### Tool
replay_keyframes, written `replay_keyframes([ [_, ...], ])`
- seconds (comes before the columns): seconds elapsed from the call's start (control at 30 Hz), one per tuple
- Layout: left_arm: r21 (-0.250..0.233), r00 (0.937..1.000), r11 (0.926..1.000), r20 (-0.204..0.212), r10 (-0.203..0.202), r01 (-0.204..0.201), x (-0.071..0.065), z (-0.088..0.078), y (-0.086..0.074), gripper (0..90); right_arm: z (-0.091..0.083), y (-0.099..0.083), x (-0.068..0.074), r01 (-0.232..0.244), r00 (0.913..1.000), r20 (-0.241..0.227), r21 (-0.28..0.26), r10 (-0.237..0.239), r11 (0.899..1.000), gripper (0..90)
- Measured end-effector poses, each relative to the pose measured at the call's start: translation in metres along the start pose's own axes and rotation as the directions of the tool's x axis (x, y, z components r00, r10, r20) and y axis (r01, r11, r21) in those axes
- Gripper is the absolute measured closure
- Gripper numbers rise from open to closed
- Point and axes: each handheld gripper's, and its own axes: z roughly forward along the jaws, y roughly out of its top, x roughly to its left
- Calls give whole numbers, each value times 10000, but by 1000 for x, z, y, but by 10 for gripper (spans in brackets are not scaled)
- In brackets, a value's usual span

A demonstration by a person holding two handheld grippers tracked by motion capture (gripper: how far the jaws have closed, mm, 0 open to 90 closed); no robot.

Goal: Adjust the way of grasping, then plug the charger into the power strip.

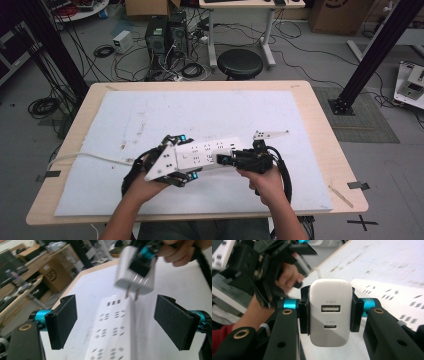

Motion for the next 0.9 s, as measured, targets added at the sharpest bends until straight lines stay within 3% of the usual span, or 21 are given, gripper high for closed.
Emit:
replay_keyframes([
  [0.07,190,9987,9992,-366,-342,349,11,-13,-4,171,-4,2,0,133,9998,129,-30,-133,9999,632],
  [0.2,324,9886,9933,-1065,-1067,1107,32,-36,-12,155,-11,3,1,304,9991,296,-85,-302,9995,631],
  [0.33,244,9704,9839,-1714,-1703,1770,47,-56,-18,154,-17,3,0,304,9990,320,-153,-299,9994,632],
  [0.6,630,9492,9698,-2294,-2156,2355,65,-74,-30,154,-21,13,-1,610,9959,659,175,-620,9980,632],
  [0.73,1027,9309,9499,-2551,-2615,2950,74,-80,-38,154,-22,23,0,988,9911,872,300,-1010,9947,632],
  [0.77,1158,9224,9392,-2602,-2855,3233,76,-82,-42,154,-21,25,0,1096,9893,924,371,-1127,9933,632],
  [0.83,1394,9123,9254,-2714,-3066,3525,78,-85,-48,153,-18,33,0,1422,9830,1082,622,-1483,9879,632],
  [0.9,1633,9077,9132,-2678,-3231,3733,79,-88,-53,154,-14,41,0,1739,9744,1269,979,-1856,9799,632],
])
